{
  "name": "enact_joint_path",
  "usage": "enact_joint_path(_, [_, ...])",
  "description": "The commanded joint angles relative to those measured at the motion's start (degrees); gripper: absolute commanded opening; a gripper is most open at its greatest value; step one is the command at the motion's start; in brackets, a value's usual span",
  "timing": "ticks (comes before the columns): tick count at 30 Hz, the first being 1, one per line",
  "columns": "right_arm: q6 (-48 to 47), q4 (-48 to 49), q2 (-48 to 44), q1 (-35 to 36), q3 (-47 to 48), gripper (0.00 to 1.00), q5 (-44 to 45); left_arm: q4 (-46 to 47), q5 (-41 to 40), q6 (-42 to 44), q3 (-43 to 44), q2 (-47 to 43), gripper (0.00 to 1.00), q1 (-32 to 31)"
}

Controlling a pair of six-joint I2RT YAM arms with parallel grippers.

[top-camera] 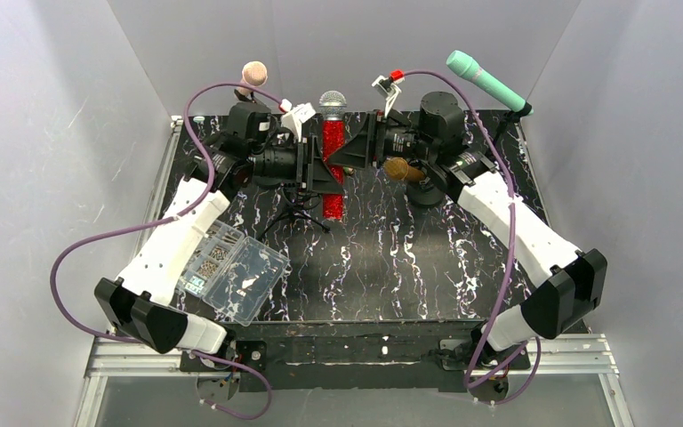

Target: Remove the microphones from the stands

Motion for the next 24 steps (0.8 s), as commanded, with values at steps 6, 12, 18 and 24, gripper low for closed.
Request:
enact_joint_path(6, [0.93,5.00,0.81,-0.03,0.56,0.61,0.18,0.36,3.82,0.19,-2.14,-2.23,0.00,-0.81])
enact_joint_path(12, [-1.40,3.89,0.76,0.21,-1.37,0.63,2.37,0.62,4.35,0.04,-1.68,-2.38,0.00,-0.93])
enact_joint_path(18, [-1.76,4.93,0.98,1.10,-3.28,0.61,2.42,0.93,4.36,0.07,-2.05,-2.67,0.00,-0.92])
enact_joint_path(24, [-0.95,6.27,1.07,1.11,-2.37,0.26,0.61,0.93,3.61,0.78,-3.17,-2.85,0.00,-0.92])
